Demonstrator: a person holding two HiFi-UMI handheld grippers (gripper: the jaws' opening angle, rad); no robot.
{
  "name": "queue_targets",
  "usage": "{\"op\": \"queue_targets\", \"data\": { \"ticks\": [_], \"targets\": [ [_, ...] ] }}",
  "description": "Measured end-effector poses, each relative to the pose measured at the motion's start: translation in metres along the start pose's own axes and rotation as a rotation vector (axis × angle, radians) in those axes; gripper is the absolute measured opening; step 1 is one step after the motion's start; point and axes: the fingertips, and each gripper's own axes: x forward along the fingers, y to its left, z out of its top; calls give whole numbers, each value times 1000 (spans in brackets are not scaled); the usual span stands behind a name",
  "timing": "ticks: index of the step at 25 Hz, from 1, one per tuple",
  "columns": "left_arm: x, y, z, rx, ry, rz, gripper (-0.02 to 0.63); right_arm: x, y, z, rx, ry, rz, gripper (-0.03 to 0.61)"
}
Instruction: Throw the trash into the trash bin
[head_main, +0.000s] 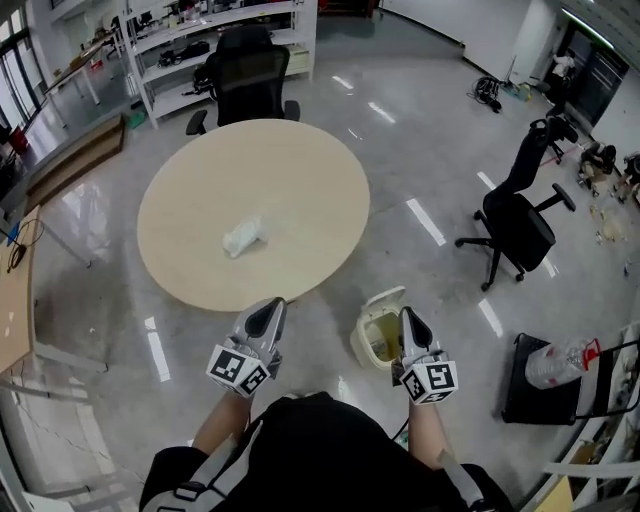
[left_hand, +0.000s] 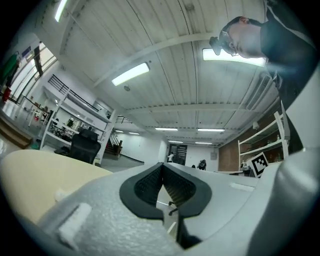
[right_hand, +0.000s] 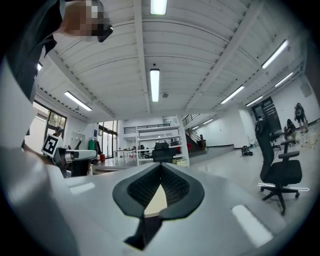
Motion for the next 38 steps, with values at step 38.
{"op": "queue_targets", "data": {
  "ticks": [38],
  "targets": [
    [38, -161, -62, -183, 190, -898, 2, -237, 60, -2, -43, -42, -838, 6]
  ]
}}
